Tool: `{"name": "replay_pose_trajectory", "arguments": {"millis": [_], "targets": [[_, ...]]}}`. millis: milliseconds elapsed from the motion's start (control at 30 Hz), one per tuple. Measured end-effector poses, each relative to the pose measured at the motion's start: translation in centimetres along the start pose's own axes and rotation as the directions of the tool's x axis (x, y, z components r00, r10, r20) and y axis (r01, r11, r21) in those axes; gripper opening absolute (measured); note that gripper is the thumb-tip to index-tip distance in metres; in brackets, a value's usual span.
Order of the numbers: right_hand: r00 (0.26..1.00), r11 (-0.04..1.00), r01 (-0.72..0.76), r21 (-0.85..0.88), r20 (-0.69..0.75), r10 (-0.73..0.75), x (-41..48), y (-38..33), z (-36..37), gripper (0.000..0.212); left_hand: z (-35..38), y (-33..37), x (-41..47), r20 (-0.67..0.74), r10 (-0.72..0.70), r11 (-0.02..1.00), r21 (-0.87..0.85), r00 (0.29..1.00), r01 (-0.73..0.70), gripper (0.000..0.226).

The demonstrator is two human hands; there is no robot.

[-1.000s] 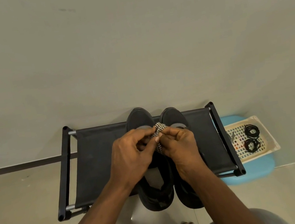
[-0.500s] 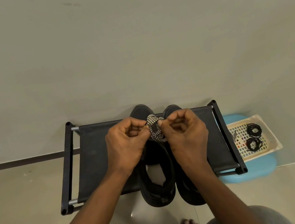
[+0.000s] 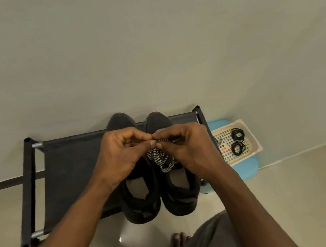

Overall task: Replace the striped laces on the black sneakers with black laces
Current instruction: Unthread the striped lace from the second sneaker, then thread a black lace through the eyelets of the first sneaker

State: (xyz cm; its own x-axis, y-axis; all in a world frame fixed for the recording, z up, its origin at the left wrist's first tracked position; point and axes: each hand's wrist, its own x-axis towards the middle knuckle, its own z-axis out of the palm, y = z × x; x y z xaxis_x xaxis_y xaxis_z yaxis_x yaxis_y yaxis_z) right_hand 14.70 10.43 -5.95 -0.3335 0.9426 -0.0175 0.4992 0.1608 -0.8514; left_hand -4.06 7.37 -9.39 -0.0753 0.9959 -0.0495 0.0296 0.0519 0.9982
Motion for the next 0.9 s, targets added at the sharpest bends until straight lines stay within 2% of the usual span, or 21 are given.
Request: {"name": "replay_pose_trajectory", "arguments": {"millis": [133, 200, 233, 300, 367, 467, 567, 633, 733, 900], "targets": [[0.997, 0.996, 0.012, -0.088, -0.079, -0.019, -0.8, 0.7, -1.1, 0.015, 1.2, 0.3, 0.2, 0.074, 0.013, 1.000, -0.029, 0.997, -0.011, 0.010], [0.986, 0.998, -0.021, -0.056, -0.164, 0.012, -0.6, 1.4, -2.6, 0.012, 1.1, 0.2, 0.6, 0.092, 0.054, 0.997, 0.044, 0.994, -0.058, 0.013], [0.966, 0.998, -0.062, 0.015, -0.251, 0.064, -0.4, 2.1, -3.8, 0.012, 0.8, -0.1, 0.9, 0.085, 0.088, 0.987, 0.129, 0.992, -0.099, 0.015], [0.862, 0.958, -0.128, 0.258, -0.448, 0.236, -0.3, 4.3, -6.8, 0.010, 0.1, -0.8, 1.5, 0.047, 0.151, 0.932, 0.327, 0.987, -0.158, 0.018], [0.699, 0.850, -0.172, 0.498, -0.546, 0.462, -0.7, 7.4, -9.5, 0.010, -0.5, -1.7, 1.7, 0.048, 0.143, 0.861, 0.487, 0.989, -0.148, 0.028], [0.459, 0.678, -0.293, 0.674, -0.523, 0.718, -1.5, 13.7, -11.6, 0.010, -0.2, -2.8, 1.5, 0.167, -0.032, 0.726, 0.681, 0.985, -0.092, 0.051], [0.330, 0.554, -0.454, 0.698, -0.446, 0.832, -1.8, 20.2, -11.8, 0.010, 0.4, -3.9, 1.3, 0.227, -0.141, 0.571, 0.814, 0.964, -0.108, 0.078], [0.261, 0.478, -0.521, 0.707, -0.402, 0.878, -1.5, 23.7, -11.4, 0.012, 0.7, -4.2, 1.3, 0.238, -0.157, 0.512, 0.850, 0.959, -0.127, 0.085], [0.232, 0.443, -0.579, 0.685, -0.382, 0.894, -1.1, 28.6, -10.1, 0.019, 1.0, -4.4, 1.3, 0.231, -0.143, 0.471, 0.871, 0.962, -0.139, 0.087], [0.263, 0.480, -0.653, 0.585, -0.420, 0.869, -0.3, 34.3, -8.7, 0.024, 1.3, -5.2, 1.0, 0.228, -0.077, 0.443, 0.880, 0.971, -0.172, 0.074]]}}
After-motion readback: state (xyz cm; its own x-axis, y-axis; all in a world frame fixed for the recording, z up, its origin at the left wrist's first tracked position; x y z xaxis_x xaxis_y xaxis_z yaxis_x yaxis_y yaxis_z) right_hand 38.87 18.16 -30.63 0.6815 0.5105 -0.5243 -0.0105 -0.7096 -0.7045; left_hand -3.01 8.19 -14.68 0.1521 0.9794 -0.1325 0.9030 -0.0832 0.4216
